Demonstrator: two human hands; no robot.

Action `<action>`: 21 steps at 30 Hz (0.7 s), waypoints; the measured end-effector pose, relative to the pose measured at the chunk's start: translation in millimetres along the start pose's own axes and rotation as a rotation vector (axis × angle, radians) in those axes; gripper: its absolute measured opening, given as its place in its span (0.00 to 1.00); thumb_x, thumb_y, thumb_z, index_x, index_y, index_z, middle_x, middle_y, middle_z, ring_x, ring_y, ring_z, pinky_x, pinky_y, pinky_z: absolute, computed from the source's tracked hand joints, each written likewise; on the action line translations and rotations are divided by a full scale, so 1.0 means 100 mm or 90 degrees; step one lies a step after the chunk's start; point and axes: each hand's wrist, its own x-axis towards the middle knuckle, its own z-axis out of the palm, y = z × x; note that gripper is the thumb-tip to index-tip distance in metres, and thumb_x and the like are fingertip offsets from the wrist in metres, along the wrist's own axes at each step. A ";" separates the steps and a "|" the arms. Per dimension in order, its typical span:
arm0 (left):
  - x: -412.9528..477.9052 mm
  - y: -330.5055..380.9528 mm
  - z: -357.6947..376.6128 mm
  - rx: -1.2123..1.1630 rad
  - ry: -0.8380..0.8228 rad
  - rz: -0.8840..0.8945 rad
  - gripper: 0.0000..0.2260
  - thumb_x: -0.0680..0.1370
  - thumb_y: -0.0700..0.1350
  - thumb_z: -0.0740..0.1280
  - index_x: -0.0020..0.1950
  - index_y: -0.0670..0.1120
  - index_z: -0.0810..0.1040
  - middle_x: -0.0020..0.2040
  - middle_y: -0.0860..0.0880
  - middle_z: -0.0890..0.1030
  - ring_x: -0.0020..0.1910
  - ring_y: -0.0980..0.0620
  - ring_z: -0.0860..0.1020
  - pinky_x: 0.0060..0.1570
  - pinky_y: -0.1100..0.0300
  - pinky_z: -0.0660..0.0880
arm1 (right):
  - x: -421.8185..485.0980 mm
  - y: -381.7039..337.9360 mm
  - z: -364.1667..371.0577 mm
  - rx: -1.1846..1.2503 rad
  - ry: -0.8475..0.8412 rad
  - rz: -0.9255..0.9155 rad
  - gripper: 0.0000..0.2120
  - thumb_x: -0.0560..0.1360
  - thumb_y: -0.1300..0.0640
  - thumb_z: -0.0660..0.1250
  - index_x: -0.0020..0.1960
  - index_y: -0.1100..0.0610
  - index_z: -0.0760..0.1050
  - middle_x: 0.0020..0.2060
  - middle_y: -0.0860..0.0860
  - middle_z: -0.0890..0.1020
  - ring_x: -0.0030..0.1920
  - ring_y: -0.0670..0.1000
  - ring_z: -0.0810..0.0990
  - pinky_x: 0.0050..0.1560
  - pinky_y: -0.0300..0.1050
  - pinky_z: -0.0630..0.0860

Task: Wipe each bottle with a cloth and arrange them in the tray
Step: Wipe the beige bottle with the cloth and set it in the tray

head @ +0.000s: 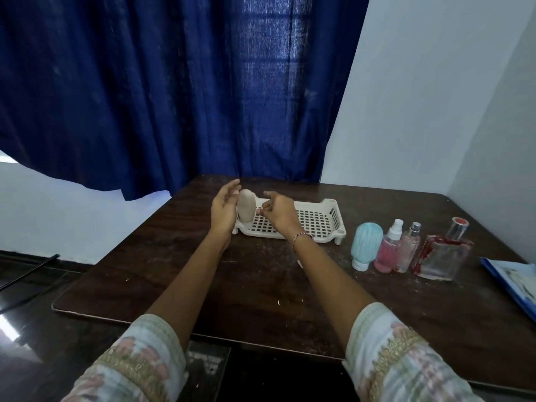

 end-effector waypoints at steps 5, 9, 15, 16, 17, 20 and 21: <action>-0.03 0.01 -0.06 0.023 0.000 -0.026 0.14 0.81 0.38 0.59 0.66 0.45 0.74 0.64 0.48 0.76 0.62 0.56 0.73 0.67 0.58 0.67 | -0.01 0.04 0.02 -0.019 -0.026 0.010 0.26 0.72 0.64 0.70 0.69 0.60 0.68 0.51 0.56 0.81 0.52 0.52 0.80 0.55 0.45 0.76; -0.03 0.03 -0.12 0.033 0.005 -0.021 0.16 0.80 0.36 0.58 0.66 0.45 0.73 0.63 0.49 0.76 0.61 0.58 0.72 0.61 0.64 0.68 | -0.01 0.04 0.03 -0.017 -0.018 0.010 0.25 0.72 0.65 0.70 0.68 0.60 0.69 0.50 0.56 0.81 0.51 0.52 0.80 0.56 0.45 0.76; -0.02 0.07 -0.12 0.096 -0.039 -0.003 0.15 0.80 0.38 0.59 0.66 0.45 0.74 0.64 0.51 0.75 0.62 0.57 0.72 0.60 0.64 0.67 | -0.04 -0.03 -0.02 -0.026 -0.010 -0.012 0.23 0.74 0.66 0.68 0.68 0.60 0.69 0.50 0.57 0.81 0.50 0.53 0.80 0.57 0.47 0.76; -0.03 0.07 -0.12 0.100 -0.043 -0.007 0.15 0.80 0.38 0.58 0.66 0.45 0.74 0.64 0.51 0.75 0.62 0.57 0.72 0.59 0.65 0.67 | -0.05 -0.04 -0.02 -0.029 -0.013 -0.014 0.23 0.74 0.66 0.68 0.68 0.60 0.69 0.51 0.57 0.81 0.50 0.53 0.80 0.57 0.47 0.76; -0.03 0.07 -0.11 0.096 -0.046 -0.011 0.15 0.80 0.37 0.58 0.65 0.45 0.75 0.63 0.50 0.76 0.62 0.57 0.72 0.58 0.65 0.68 | -0.05 -0.05 -0.02 -0.032 -0.015 -0.013 0.23 0.74 0.66 0.67 0.68 0.60 0.69 0.51 0.57 0.81 0.51 0.53 0.80 0.57 0.47 0.76; -0.05 0.04 -0.12 0.088 -0.045 -0.022 0.14 0.80 0.37 0.58 0.64 0.46 0.76 0.62 0.51 0.76 0.60 0.57 0.73 0.54 0.68 0.70 | -0.03 -0.06 -0.01 -0.037 -0.021 -0.004 0.23 0.74 0.67 0.66 0.68 0.60 0.69 0.54 0.56 0.79 0.52 0.52 0.79 0.58 0.45 0.76; -0.05 0.03 -0.12 0.090 -0.043 -0.024 0.14 0.80 0.38 0.58 0.64 0.46 0.76 0.62 0.52 0.76 0.58 0.59 0.73 0.51 0.70 0.70 | -0.02 -0.07 -0.01 -0.035 -0.021 -0.003 0.22 0.74 0.67 0.66 0.68 0.60 0.69 0.54 0.57 0.79 0.53 0.52 0.79 0.58 0.45 0.76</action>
